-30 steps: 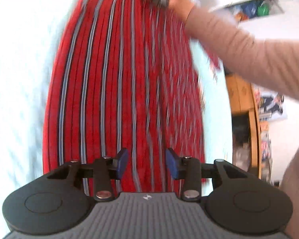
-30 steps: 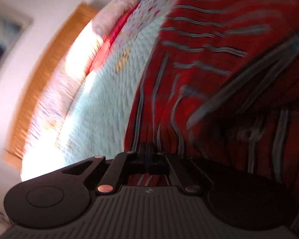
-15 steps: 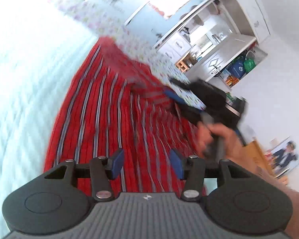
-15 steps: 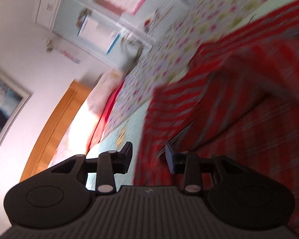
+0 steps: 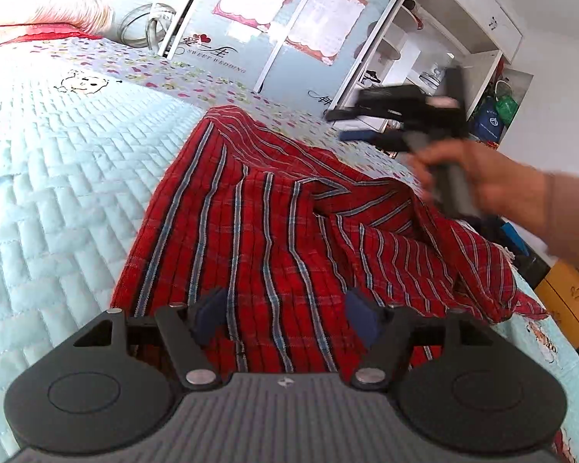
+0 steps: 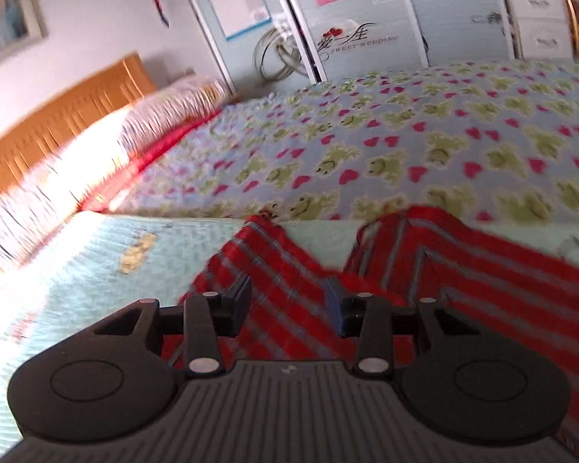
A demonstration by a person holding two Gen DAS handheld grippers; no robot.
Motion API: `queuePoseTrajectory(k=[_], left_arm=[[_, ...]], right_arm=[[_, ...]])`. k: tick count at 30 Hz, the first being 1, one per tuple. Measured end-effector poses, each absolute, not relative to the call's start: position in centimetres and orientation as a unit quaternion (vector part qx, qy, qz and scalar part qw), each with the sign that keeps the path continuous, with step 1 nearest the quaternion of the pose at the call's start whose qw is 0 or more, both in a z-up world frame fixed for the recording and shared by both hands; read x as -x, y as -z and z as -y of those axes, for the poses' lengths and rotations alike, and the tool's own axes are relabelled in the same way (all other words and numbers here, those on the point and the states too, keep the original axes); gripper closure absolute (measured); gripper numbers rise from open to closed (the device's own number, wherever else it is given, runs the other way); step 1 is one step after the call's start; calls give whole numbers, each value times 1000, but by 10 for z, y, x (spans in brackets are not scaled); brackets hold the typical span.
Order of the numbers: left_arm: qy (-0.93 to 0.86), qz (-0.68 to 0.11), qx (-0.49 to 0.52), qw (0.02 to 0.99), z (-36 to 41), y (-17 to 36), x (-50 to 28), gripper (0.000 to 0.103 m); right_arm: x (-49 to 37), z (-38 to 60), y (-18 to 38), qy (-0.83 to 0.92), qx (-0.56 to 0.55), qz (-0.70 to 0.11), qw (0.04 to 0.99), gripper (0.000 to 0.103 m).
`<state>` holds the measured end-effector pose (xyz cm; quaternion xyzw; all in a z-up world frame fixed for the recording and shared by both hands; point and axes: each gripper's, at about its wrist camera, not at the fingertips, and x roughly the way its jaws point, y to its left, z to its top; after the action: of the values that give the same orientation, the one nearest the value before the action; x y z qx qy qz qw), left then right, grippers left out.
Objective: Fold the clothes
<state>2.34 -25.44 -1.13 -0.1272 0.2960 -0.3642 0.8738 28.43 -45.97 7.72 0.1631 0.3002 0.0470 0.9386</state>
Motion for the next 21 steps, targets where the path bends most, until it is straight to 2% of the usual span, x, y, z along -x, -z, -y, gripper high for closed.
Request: queuePoseTrajectory(k=[6, 11, 13, 14, 15, 21], left_arm=[[371, -294, 154, 867, 255, 13, -26, 32], [372, -293, 158, 866, 258, 14, -28, 32], [372, -294, 158, 866, 258, 14, -28, 32], [372, -294, 158, 866, 259, 14, -28, 32], [372, -294, 158, 866, 259, 14, -28, 32], [372, -293, 159, 866, 260, 15, -29, 32]], right_arm=[[-352, 423, -47, -35, -121, -346, 930, 60], [-361, 434, -33, -58, -124, -371, 918, 61], [-357, 437, -32, -60, -120, -379, 916, 79], [-354, 439, -31, -60, -127, -386, 912, 96], [-352, 441, -31, -58, -132, -388, 910, 102], [-352, 436, -29, -4, -101, -387, 917, 103]])
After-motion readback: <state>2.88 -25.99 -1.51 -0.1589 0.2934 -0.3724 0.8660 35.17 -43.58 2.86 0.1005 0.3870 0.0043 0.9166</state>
